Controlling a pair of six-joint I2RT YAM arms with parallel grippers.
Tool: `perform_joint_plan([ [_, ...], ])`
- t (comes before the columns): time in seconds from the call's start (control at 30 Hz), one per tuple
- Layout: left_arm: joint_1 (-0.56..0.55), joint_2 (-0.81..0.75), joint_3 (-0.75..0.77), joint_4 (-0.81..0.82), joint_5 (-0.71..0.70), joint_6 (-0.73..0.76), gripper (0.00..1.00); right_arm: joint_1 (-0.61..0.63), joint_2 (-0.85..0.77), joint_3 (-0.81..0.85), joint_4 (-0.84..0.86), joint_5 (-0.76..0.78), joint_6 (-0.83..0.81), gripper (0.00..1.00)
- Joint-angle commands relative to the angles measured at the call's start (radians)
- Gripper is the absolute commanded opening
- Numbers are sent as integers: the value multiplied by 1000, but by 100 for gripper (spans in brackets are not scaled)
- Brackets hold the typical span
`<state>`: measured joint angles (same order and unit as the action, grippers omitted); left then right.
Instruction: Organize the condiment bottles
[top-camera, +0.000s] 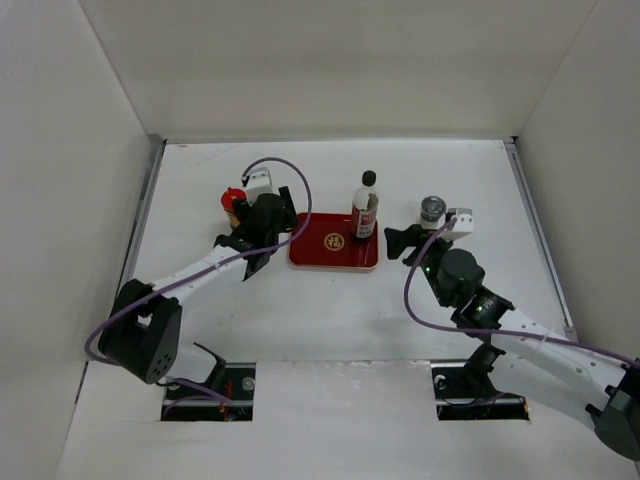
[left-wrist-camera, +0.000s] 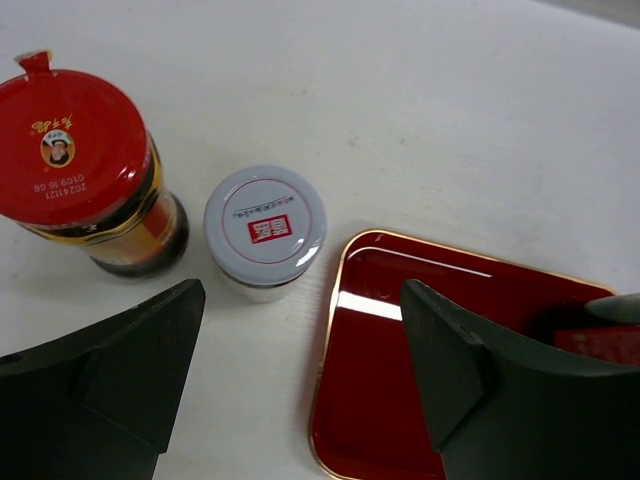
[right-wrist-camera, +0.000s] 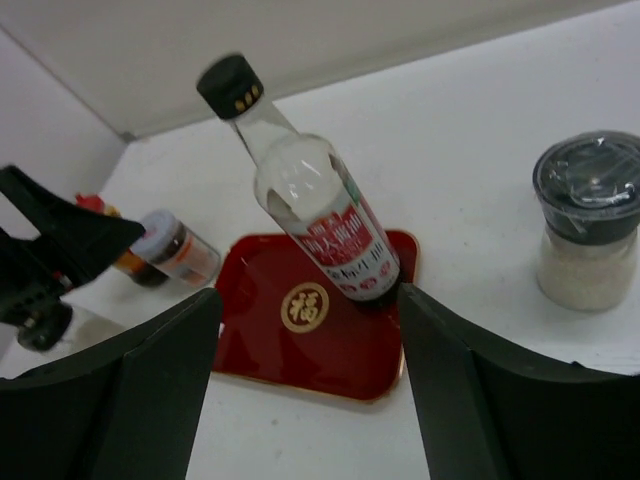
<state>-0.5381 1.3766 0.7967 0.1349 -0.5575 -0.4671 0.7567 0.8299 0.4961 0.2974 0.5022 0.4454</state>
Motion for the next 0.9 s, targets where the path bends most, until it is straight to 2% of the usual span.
perform_joint_plan([
  [0.0,20,21,84,-35,-47,25,77,17,-18,-34,19,10,56,82],
  [0.2,30,99,122,-52,-42,25,75,39,-17,-60,63,-19,59,87],
  [0.6,51,197,151,-26,-42,27,74,52,12,-64,91,-59,56,88],
  [0.87,68,236,144,45,-41,39,66,54,9,-68,98,-60,52,89],
])
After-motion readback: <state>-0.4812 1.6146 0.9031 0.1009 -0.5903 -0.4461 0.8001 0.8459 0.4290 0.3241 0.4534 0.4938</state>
